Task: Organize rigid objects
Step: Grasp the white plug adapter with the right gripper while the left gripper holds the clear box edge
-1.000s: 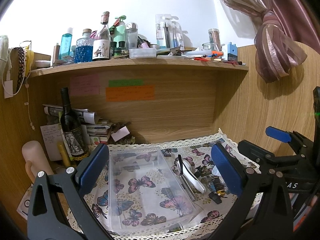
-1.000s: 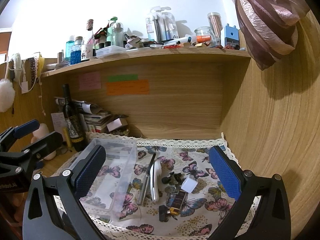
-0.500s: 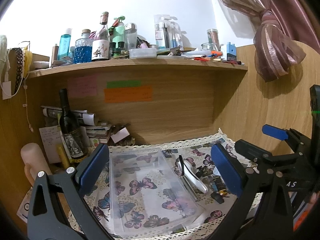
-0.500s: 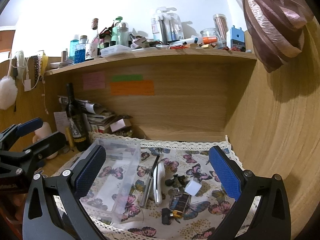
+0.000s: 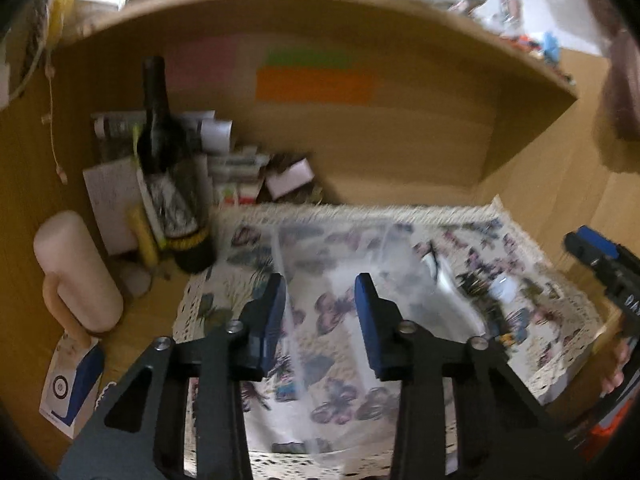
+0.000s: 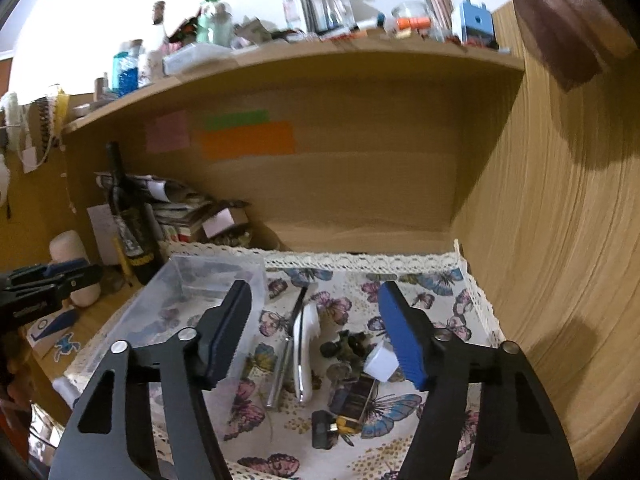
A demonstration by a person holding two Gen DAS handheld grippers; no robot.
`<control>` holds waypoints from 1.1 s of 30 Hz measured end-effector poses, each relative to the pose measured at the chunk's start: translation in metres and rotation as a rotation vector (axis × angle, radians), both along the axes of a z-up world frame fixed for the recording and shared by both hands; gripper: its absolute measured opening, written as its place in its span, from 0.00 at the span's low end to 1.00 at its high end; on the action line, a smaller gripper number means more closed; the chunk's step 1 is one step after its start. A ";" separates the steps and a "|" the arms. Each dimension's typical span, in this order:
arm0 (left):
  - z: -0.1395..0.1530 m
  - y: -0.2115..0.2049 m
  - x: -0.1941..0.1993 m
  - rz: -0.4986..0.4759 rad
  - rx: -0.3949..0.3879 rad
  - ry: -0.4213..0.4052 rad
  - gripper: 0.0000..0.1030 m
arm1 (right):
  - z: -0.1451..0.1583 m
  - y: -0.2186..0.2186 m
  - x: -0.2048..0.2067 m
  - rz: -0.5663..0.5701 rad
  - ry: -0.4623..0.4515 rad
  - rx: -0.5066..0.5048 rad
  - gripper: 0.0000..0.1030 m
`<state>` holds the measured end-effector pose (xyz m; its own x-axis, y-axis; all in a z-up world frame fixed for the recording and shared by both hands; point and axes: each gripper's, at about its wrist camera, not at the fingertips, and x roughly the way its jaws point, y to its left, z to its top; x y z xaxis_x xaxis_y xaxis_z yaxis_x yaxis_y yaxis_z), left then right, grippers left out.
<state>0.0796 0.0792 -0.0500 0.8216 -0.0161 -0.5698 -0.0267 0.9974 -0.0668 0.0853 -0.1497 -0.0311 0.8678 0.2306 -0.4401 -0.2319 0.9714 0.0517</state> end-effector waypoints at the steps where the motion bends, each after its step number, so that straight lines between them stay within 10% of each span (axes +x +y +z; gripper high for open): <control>1: -0.005 0.002 0.003 0.002 -0.002 0.018 0.34 | -0.003 -0.002 0.005 -0.005 0.015 0.000 0.55; 14: -0.061 0.023 0.049 -0.035 -0.078 0.280 0.13 | -0.041 -0.034 0.048 -0.122 0.191 -0.051 0.41; 33: -0.067 0.021 0.053 -0.053 -0.100 0.296 0.11 | -0.111 -0.049 0.109 -0.128 0.512 -0.034 0.40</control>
